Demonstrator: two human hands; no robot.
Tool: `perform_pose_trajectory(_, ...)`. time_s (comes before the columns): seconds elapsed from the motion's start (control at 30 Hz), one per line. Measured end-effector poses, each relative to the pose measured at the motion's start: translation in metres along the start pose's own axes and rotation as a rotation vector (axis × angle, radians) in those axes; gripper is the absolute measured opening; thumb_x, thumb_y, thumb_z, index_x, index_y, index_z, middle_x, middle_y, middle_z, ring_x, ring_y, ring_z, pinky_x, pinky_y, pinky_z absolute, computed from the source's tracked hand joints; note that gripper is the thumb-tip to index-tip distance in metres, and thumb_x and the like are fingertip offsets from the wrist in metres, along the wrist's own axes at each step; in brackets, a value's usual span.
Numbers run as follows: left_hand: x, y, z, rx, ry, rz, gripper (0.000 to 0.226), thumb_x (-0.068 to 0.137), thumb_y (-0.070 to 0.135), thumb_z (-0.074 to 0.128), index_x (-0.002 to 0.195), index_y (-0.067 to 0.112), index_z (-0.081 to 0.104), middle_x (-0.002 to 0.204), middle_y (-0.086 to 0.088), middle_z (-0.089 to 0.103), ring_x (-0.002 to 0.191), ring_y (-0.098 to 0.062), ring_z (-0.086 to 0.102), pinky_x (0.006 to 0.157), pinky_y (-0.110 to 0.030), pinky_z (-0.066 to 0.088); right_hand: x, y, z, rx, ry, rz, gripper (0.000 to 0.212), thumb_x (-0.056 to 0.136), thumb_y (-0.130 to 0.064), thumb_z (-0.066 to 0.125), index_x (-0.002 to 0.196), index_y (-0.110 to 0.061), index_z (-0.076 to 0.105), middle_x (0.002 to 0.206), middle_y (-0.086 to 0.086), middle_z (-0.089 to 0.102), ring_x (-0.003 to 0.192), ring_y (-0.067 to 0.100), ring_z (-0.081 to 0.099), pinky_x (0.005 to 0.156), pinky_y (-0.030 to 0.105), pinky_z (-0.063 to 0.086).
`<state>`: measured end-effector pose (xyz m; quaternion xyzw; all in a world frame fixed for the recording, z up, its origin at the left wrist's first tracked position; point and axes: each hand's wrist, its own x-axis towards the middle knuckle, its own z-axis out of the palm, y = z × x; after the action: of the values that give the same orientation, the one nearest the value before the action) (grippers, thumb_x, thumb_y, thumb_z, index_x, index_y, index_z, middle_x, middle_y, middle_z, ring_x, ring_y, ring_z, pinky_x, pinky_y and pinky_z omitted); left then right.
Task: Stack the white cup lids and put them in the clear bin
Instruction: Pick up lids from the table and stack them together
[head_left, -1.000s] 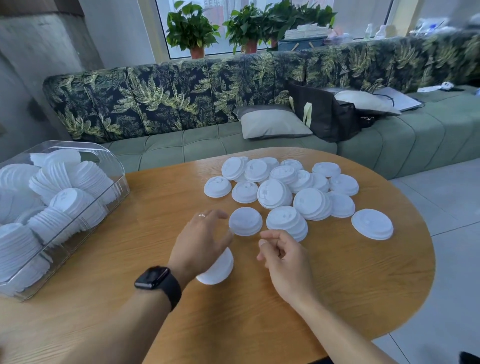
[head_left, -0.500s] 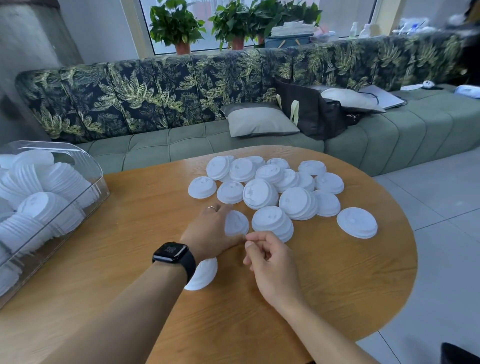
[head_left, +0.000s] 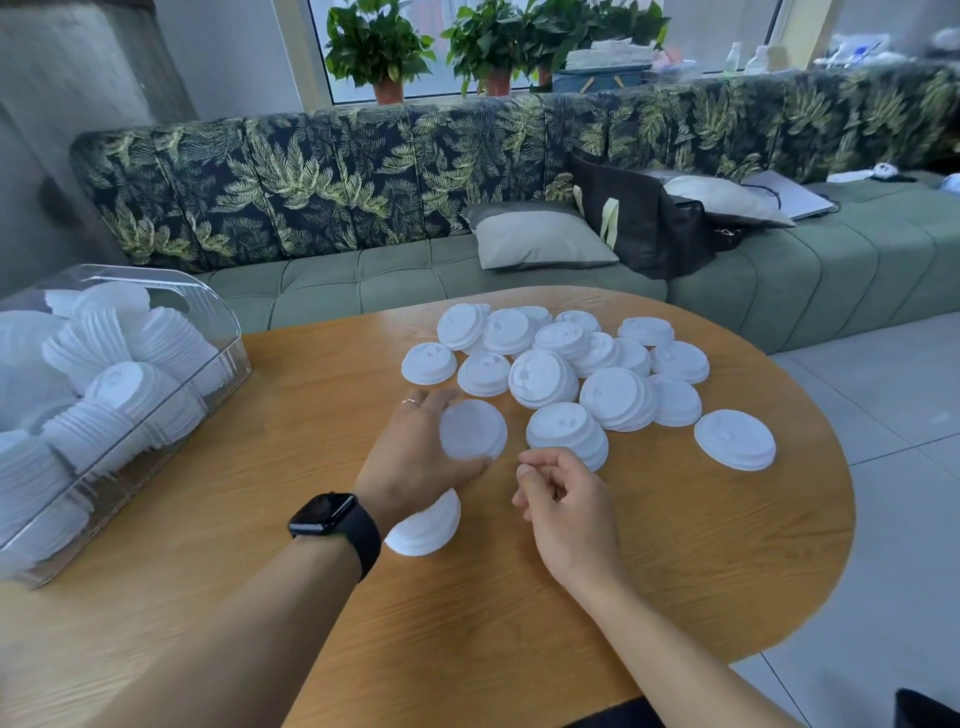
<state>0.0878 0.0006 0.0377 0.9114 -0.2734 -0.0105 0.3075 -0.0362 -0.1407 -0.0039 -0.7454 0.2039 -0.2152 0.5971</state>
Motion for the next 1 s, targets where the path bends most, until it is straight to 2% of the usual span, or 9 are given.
perform_pose_trajectory(0.07, -0.013, -0.006, -0.009, -0.069, 0.055, -0.009, 0.082, 0.069, 0.053, 0.083, 0.139, 0.026, 0.051, 0.131, 0.011, 0.045, 0.121, -0.011, 0.046, 0.094, -0.027, 0.045, -0.001, -0.001, 0.0, -0.007, 0.0, -0.001, 0.006, 0.097, -0.021, 0.065, 0.098, -0.026, 0.068, 0.072, -0.003, 0.073, 0.066, 0.006, 0.069, 0.075, 0.035, 0.059)
perform_pose_trajectory(0.17, -0.038, -0.015, -0.022, -0.111, 0.155, -0.042, 0.075, 0.07, 0.059, 0.082, 0.133, 0.029, 0.053, 0.124, 0.017, 0.051, 0.117, -0.007, 0.045, 0.082, -0.019, 0.041, -0.002, -0.002, 0.001, -0.022, -0.003, 0.001, 0.006, 0.098, -0.022, 0.065, 0.098, -0.028, 0.068, 0.073, -0.006, 0.073, 0.069, 0.008, 0.069, 0.076, 0.039, 0.06)
perform_pose_trajectory(0.23, -0.056, -0.023, -0.028, -0.101, 0.198, -0.066, 0.077, 0.072, 0.067, 0.077, 0.135, 0.032, 0.052, 0.123, 0.018, 0.054, 0.115, -0.006, 0.046, 0.083, -0.02, 0.042, -0.002, -0.003, 0.002, -0.037, -0.004, -0.001, 0.006, 0.098, -0.023, 0.065, 0.099, -0.028, 0.068, 0.073, -0.009, 0.073, 0.068, 0.009, 0.068, 0.076, 0.039, 0.06)
perform_pose_trajectory(0.33, -0.081, -0.036, -0.029, 0.004, 0.179, -0.069, 0.076, 0.076, 0.08, 0.061, 0.139, 0.038, 0.051, 0.124, 0.018, 0.053, 0.117, -0.005, 0.045, 0.088, -0.027, 0.047, -0.004, -0.003, 0.004, -0.044, 0.0, -0.003, 0.007, 0.098, -0.022, 0.064, 0.098, -0.028, 0.068, 0.071, -0.005, 0.073, 0.067, 0.007, 0.068, 0.073, 0.036, 0.059)
perform_pose_trajectory(0.43, -0.094, -0.042, -0.021, 0.136, 0.133, -0.029, 0.074, 0.079, 0.083, 0.05, 0.143, 0.045, 0.046, 0.124, 0.018, 0.051, 0.115, -0.003, 0.043, 0.09, -0.026, 0.046, -0.004, -0.003, 0.004, -0.056, 0.002, -0.008, 0.008, 0.097, -0.021, 0.064, 0.097, -0.028, 0.068, 0.069, -0.005, 0.072, 0.063, 0.005, 0.065, 0.07, 0.031, 0.055)
perform_pose_trajectory(0.8, -0.085, -0.032, -0.01, 0.231, 0.114, 0.0, 0.075, 0.083, 0.082, 0.045, 0.148, 0.045, 0.039, 0.129, 0.011, 0.047, 0.119, -0.01, 0.042, 0.098, -0.03, 0.044, -0.004, -0.002, 0.004, -0.067, -0.009, -0.015, 0.008, 0.098, -0.02, 0.063, 0.096, -0.026, 0.068, 0.069, -0.007, 0.072, 0.063, 0.004, 0.066, 0.067, 0.027, 0.054)
perform_pose_trajectory(1.0, -0.089, -0.031, -0.005, 0.222, 0.101, -0.018, 0.08, 0.079, 0.084, 0.048, 0.147, 0.043, 0.037, 0.135, 0.012, 0.045, 0.124, -0.011, 0.047, 0.101, -0.029, 0.041, -0.004, -0.004, 0.004, -0.07, -0.015, -0.023, 0.008, 0.098, -0.019, 0.063, 0.096, -0.025, 0.069, 0.068, -0.006, 0.072, 0.063, 0.001, 0.066, 0.063, 0.018, 0.048)
